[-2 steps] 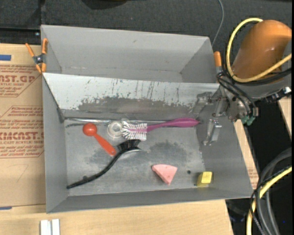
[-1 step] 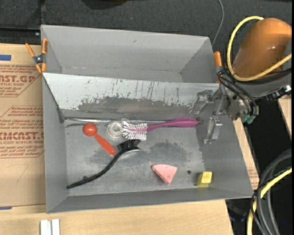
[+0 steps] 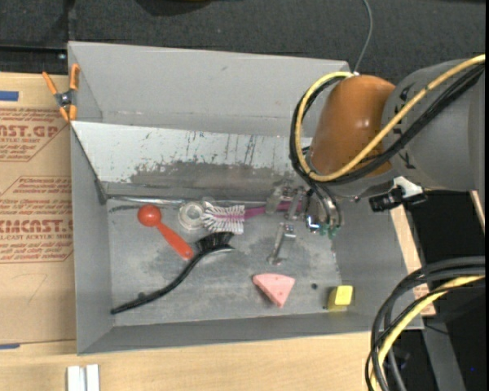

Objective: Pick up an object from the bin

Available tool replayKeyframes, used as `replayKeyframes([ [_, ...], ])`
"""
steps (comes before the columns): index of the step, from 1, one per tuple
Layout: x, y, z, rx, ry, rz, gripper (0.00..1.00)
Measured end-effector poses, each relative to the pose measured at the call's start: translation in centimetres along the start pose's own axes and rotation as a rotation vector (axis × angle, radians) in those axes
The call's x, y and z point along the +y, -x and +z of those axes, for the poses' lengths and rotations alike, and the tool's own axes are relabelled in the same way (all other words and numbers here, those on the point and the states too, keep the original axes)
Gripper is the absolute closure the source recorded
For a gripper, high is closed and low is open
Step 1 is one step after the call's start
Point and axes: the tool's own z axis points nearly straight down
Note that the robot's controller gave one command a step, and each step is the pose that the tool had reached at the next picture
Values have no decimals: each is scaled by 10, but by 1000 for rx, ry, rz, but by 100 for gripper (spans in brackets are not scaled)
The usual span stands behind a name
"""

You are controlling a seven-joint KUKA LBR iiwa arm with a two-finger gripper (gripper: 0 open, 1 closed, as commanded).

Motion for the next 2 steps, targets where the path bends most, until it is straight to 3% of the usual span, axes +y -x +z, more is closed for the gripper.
replayKeyframes([
  [1,-1,31,-3,-17,-4,-128,0],
  [2,54,27,13,-6,-1,-217,0],
])
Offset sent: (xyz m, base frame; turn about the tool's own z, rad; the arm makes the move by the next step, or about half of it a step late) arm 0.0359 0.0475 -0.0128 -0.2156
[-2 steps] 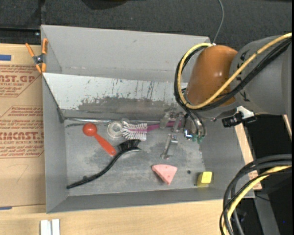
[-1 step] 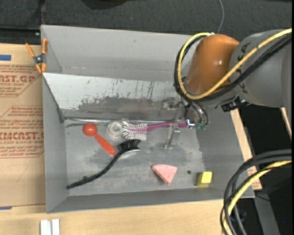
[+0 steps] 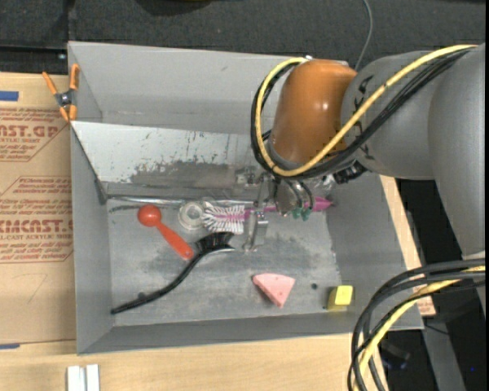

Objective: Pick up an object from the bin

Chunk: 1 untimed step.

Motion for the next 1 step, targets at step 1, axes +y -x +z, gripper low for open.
replayKeyframes([
  [1,10,-2,75,-9,-4,379,0],
])
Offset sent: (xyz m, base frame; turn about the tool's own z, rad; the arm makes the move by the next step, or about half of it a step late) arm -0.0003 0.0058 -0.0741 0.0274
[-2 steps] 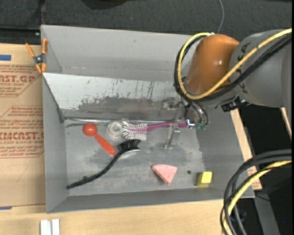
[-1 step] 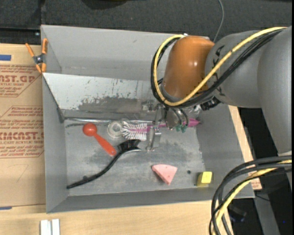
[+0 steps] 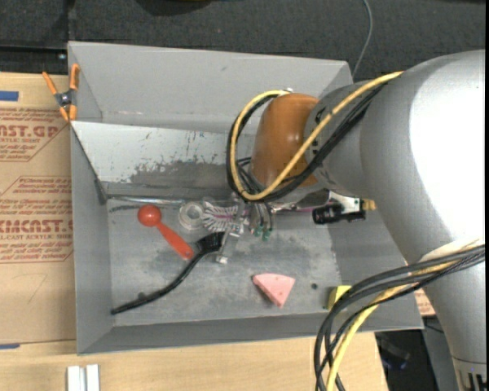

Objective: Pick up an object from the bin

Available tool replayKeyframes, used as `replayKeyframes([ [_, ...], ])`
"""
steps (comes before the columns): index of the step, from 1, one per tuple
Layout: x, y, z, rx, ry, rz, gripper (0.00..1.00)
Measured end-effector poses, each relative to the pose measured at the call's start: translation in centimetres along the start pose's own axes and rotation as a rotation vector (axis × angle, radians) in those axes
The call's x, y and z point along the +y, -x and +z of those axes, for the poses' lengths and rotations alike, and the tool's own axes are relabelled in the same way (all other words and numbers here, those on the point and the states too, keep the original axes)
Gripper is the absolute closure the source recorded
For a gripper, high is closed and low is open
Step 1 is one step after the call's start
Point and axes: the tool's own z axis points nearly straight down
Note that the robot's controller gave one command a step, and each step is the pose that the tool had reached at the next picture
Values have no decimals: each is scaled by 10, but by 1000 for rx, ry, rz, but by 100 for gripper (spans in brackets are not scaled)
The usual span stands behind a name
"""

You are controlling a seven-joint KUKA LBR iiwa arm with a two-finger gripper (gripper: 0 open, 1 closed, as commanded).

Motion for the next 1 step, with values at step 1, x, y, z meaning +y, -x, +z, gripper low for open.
replayKeyframes([
  [1,-2,3,-2,2,6,-352,100],
])
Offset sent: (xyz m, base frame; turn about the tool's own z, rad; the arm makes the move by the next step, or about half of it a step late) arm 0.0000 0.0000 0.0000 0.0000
